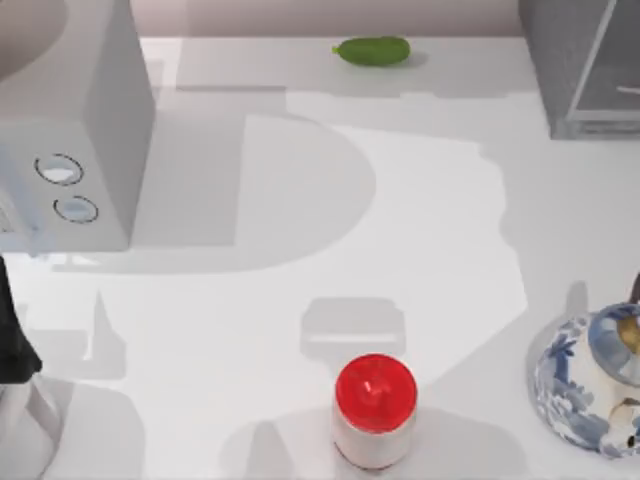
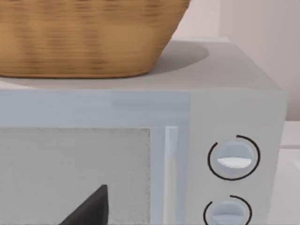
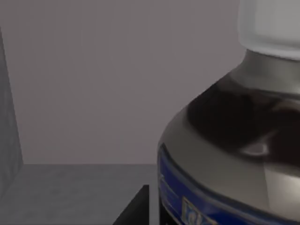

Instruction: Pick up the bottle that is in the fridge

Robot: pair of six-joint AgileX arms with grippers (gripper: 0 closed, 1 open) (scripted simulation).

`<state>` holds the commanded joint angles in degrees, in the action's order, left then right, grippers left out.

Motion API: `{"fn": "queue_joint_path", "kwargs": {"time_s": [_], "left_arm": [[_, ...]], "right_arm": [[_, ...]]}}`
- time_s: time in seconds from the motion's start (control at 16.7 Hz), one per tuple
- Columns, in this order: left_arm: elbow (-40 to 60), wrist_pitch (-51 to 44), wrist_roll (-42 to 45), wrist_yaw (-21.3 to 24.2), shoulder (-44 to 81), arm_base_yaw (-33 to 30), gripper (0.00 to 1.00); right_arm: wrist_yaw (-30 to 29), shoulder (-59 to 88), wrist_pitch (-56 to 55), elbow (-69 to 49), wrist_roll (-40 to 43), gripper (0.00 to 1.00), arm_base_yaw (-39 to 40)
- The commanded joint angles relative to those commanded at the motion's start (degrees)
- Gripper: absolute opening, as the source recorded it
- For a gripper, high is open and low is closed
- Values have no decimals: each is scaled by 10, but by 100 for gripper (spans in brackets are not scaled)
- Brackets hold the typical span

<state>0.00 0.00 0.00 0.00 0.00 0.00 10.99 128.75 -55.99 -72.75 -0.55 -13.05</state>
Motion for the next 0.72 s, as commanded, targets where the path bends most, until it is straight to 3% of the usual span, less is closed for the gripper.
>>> {"fn": "queue_joint_path", "kwargs": {"time_s": [0.42,0.72], "left_arm": [[0,0,0,0,0,0,100],[0,0,0,0,0,0,100]], "right_arm": [[0,0,0,0,0,2,0],[0,0,0,0,0,0,0]]}}
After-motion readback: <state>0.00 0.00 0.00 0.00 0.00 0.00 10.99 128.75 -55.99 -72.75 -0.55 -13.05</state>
